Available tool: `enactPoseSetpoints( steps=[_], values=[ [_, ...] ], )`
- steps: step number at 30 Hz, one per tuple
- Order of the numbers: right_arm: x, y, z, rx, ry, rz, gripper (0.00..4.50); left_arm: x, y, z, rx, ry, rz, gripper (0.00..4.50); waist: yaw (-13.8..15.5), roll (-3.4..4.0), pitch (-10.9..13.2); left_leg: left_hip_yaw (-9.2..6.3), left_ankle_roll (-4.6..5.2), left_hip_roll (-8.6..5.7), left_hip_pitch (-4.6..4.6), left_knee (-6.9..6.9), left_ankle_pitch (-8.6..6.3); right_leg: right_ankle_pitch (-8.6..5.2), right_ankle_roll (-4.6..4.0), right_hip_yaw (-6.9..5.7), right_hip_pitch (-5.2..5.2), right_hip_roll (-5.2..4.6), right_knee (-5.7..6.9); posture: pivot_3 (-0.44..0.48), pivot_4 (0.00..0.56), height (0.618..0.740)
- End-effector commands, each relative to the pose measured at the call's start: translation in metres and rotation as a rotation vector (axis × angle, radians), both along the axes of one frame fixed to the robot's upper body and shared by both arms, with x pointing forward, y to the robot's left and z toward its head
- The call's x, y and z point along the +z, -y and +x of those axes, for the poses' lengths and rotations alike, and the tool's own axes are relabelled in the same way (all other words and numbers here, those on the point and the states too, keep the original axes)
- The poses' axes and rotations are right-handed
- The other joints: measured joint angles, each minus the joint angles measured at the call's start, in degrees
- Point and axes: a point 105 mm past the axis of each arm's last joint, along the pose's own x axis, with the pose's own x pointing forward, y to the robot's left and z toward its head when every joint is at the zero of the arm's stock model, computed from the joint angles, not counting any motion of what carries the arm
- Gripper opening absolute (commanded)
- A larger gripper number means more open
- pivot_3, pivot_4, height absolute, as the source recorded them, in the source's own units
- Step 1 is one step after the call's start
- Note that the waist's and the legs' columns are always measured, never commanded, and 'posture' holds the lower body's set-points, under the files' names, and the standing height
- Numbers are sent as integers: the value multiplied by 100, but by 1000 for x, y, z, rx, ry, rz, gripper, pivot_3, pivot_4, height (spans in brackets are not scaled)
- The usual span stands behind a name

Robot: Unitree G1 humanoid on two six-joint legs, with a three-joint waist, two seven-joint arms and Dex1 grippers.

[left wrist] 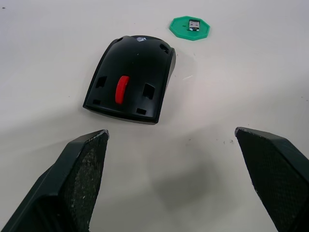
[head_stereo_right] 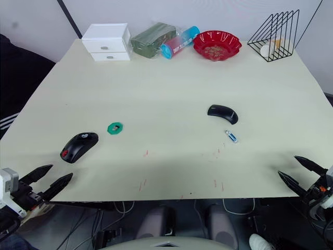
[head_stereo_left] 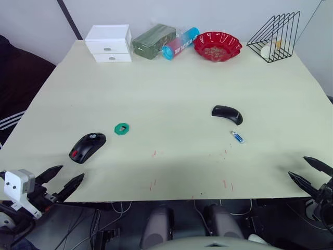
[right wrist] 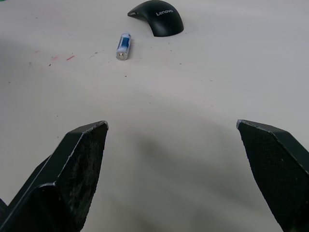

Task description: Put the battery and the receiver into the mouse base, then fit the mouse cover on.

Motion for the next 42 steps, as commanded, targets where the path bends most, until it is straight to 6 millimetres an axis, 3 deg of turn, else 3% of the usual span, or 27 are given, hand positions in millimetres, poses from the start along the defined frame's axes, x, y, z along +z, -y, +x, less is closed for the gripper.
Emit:
enactPoseSetpoints(
  steps=[1,21,26,36,42],
  values=[
    [10,7,0,-14,51,-9,4500,6,-7,4,5,28,37,4459,0,0,0,0,0,0,0,0,0,0,0,0,0,0,0,0,150,740],
    [16,2,15,29,44,31,4500,9,-17,6,0,1,20,4459,-4,-2,-3,0,0,0,3,0,0,0,0,0,0,-1,5,0,150,740],
    [23,-11,19,100,93,3,4500,20,-22,11,1,30,26,4459,-4,-2,-3,-1,0,0,3,0,0,1,1,-2,0,0,5,0,150,740],
    [48,-68,8,491,157,65,4500,40,-29,38,-120,21,91,4459,4,-1,-2,-4,0,-3,3,0,0,11,18,-8,0,2,9,0,150,740],
    [59,-83,5,657,180,73,4500,56,-33,58,-185,-3,133,4459,10,0,-1,-3,0,-8,1,0,0,12,21,-10,0,1,6,0,150,740]
  ],
)
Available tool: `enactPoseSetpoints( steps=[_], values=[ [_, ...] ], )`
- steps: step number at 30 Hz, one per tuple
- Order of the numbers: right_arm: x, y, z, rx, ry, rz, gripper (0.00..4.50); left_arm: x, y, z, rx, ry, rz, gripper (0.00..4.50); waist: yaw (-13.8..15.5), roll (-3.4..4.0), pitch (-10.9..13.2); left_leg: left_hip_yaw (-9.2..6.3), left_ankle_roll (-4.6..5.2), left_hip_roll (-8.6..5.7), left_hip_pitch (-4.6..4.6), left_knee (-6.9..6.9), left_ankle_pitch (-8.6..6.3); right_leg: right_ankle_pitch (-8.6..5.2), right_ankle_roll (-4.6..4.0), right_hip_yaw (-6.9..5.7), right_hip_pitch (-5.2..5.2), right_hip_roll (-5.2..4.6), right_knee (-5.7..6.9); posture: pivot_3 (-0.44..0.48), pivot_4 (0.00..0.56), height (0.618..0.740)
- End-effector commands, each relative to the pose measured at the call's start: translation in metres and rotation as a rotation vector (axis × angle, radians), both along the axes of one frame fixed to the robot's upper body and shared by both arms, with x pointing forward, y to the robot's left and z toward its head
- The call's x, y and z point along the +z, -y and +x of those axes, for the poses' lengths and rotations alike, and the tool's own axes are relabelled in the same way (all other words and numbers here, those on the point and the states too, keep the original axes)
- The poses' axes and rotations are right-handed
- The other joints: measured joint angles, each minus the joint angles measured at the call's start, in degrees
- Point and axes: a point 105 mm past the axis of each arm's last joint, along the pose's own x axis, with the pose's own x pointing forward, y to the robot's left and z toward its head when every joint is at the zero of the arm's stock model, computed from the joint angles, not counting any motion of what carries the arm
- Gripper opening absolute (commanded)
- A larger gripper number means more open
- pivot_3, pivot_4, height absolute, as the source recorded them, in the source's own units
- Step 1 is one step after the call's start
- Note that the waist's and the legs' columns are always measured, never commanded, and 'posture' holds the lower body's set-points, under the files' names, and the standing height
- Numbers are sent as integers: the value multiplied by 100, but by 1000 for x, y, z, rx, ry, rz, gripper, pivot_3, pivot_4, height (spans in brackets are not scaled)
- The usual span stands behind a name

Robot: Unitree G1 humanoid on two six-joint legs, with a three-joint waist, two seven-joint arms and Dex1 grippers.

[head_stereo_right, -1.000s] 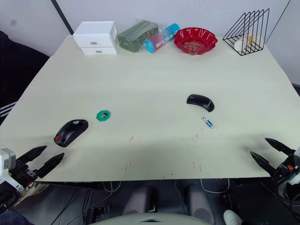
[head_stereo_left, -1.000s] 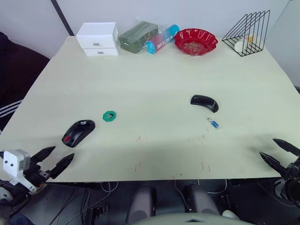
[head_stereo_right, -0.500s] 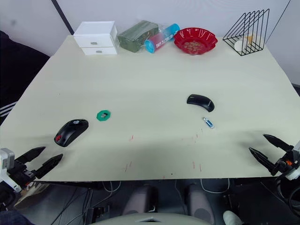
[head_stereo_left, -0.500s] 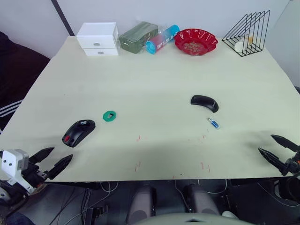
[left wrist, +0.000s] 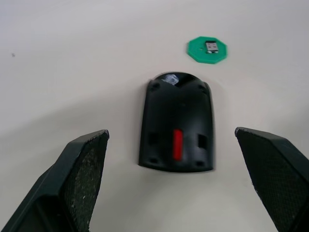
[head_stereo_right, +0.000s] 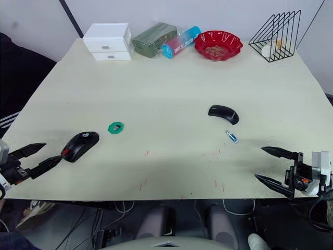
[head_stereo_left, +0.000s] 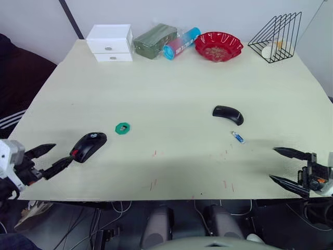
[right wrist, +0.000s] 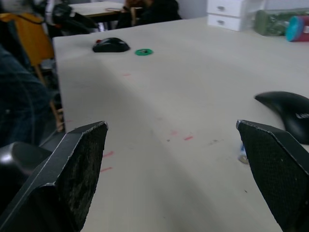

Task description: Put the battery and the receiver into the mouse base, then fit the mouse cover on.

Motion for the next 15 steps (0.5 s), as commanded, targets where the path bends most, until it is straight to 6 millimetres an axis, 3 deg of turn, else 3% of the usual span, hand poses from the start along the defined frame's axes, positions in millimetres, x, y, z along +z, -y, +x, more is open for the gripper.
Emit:
enactPoseSetpoints(
  steps=[1,7,15],
  values=[
    [19,-9,-2,126,63,11,4500,15,3,13,-57,0,28,4459,0,-1,0,0,0,0,0,0,0,0,0,0,0,0,0,0,150,740],
    [24,-10,6,160,75,9,4500,18,21,30,-165,-14,30,4459,-1,-1,2,-2,-1,-2,-1,0,0,1,2,-3,0,3,5,0,150,740],
    [24,-11,9,165,71,14,4500,0,20,43,-203,-86,91,4459,3,-1,2,-1,-1,-6,-1,2,1,2,2,-3,-1,7,9,0,150,740]
  ],
)
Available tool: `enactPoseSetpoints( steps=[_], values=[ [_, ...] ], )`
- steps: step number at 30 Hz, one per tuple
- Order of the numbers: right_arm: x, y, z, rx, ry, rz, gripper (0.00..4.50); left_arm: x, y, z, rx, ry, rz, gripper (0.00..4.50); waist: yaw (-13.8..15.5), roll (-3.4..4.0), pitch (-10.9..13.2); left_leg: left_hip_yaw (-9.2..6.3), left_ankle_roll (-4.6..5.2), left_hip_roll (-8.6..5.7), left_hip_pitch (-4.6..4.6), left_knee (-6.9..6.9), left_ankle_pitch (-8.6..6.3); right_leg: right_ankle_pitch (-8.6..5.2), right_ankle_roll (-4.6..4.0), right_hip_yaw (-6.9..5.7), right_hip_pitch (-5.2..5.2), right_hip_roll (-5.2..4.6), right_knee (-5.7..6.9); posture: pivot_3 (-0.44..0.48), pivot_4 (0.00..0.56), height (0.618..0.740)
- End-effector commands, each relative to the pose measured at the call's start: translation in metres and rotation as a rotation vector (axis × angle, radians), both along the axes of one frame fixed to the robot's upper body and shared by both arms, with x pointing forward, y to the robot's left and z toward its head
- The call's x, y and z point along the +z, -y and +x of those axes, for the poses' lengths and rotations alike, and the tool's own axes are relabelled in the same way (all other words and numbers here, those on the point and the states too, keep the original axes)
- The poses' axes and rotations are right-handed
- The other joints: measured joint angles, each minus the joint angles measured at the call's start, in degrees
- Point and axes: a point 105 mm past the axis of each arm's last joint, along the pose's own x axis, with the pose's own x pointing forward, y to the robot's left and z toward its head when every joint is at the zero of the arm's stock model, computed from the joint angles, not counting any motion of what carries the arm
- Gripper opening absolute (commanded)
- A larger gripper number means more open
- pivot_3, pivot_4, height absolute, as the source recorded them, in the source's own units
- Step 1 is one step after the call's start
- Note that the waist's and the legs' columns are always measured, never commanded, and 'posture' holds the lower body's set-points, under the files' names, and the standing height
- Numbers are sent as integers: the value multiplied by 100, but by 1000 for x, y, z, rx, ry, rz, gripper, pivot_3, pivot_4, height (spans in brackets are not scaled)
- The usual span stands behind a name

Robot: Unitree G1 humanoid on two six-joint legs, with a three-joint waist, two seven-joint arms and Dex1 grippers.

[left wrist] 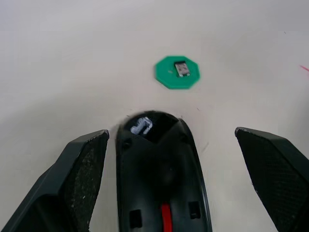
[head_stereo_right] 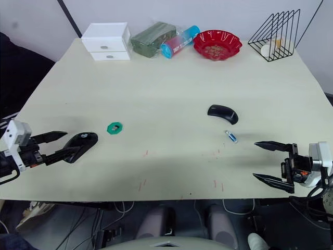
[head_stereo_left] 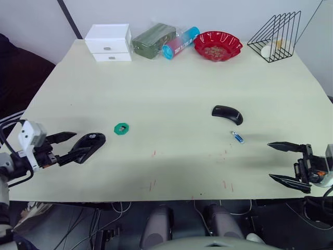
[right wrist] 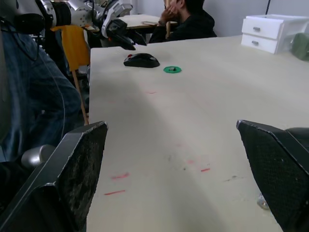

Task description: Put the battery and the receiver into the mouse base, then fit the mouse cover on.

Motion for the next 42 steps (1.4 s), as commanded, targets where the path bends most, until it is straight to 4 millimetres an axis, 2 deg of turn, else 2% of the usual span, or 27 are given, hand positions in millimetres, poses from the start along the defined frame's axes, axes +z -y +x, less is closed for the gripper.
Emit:
enactPoseSetpoints(
  steps=[1,11,22,33,36,38,42],
  values=[
    [8,-1,-1,15,34,-1,4500,3,-7,9,15,13,43,4459,4,0,0,1,0,-1,-1,2,0,0,0,0,0,0,2,0,150,740],
    [12,1,-3,4,44,-4,4500,-15,-1,21,-9,-21,53,4459,5,0,0,-3,0,0,-11,15,0,1,1,-8,0,2,5,0,150,740],
    [14,0,-3,6,65,4,4500,-30,-2,25,3,-66,86,4459,5,-1,0,-7,0,0,-12,18,0,1,2,-9,0,2,7,0,150,740],
    [14,2,-2,-1,70,-1,4500,-35,5,30,19,-65,26,4459,24,5,-3,-7,0,0,-12,19,0,1,2,-9,0,1,8,0,150,740],
    [14,2,-2,-3,74,0,4500,-37,4,30,27,-71,33,3679,29,6,-4,-7,0,-1,-11,19,0,1,2,-9,0,1,8,0,150,740],
    [14,2,-2,-3,75,1,4500,-38,5,29,25,-72,31,2980,28,7,-4,-8,0,-1,-11,19,0,1,2,-8,1,1,8,0,150,740],
    [15,2,-2,0,77,4,4500,-41,8,28,8,-83,29,2961,29,9,-5,-7,0,-1,-11,19,0,1,2,-7,0,1,8,0,150,740]
  ],
)
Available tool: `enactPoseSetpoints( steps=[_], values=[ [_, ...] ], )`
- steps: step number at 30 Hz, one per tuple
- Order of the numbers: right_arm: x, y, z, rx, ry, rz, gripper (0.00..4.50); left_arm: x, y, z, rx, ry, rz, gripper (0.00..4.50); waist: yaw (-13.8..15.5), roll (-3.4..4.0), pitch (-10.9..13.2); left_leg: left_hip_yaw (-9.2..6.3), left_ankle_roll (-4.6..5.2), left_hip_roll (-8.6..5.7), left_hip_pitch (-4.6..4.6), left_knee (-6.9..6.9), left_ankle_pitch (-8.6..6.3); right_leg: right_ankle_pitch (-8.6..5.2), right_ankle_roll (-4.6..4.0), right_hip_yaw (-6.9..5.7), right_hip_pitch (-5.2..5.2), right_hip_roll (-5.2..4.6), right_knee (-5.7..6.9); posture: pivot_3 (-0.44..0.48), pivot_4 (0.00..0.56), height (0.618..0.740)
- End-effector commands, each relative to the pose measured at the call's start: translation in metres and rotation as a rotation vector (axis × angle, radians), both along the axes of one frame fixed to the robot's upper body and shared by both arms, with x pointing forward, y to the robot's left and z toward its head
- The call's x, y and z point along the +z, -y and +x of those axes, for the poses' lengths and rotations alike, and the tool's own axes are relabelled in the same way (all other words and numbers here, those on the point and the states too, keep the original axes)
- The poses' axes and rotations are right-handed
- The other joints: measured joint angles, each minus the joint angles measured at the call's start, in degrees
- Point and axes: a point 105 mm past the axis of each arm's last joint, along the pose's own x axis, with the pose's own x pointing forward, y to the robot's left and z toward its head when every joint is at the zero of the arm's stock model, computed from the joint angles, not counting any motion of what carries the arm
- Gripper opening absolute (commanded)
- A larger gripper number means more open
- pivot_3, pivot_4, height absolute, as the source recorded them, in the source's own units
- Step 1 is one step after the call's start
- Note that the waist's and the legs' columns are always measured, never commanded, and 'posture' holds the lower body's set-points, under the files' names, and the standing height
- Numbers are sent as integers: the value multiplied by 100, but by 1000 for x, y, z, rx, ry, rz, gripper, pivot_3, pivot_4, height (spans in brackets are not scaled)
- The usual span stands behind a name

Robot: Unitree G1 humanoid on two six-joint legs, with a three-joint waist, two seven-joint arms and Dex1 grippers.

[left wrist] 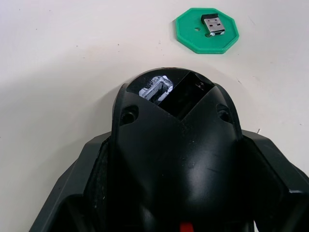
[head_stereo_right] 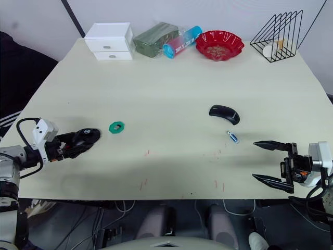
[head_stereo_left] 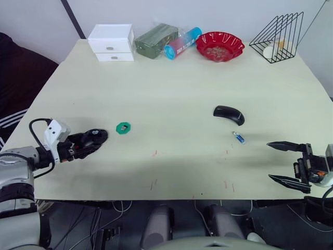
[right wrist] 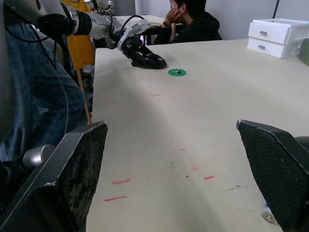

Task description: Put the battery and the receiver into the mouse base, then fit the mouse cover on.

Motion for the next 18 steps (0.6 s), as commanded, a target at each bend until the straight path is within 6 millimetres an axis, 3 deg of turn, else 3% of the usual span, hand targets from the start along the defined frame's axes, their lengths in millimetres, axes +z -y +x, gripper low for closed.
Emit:
enactPoseSetpoints(
  steps=[1,5,11,18],
  values=[
    [11,5,0,-12,54,13,4500,-8,5,-4,-25,-32,-10,2961,2,0,0,0,0,0,0,0,0,0,0,0,0,0,0,0,150,740],
    [11,6,-1,-9,57,16,4500,7,7,-8,-85,6,20,2961,-5,0,0,-1,0,0,0,0,0,0,0,1,0,-1,-1,0,150,740],
    [10,7,-1,-10,55,20,4500,30,30,-15,-251,46,135,2961,-12,-5,4,-4,0,6,-2,0,0,0,0,1,0,-1,-1,0,150,740],
    [10,5,0,0,49,24,4500,50,105,-12,-452,69,88,2961,19,-2,6,-5,0,8,-4,0,0,0,0,2,0,-4,-3,0,150,740]
  ],
)
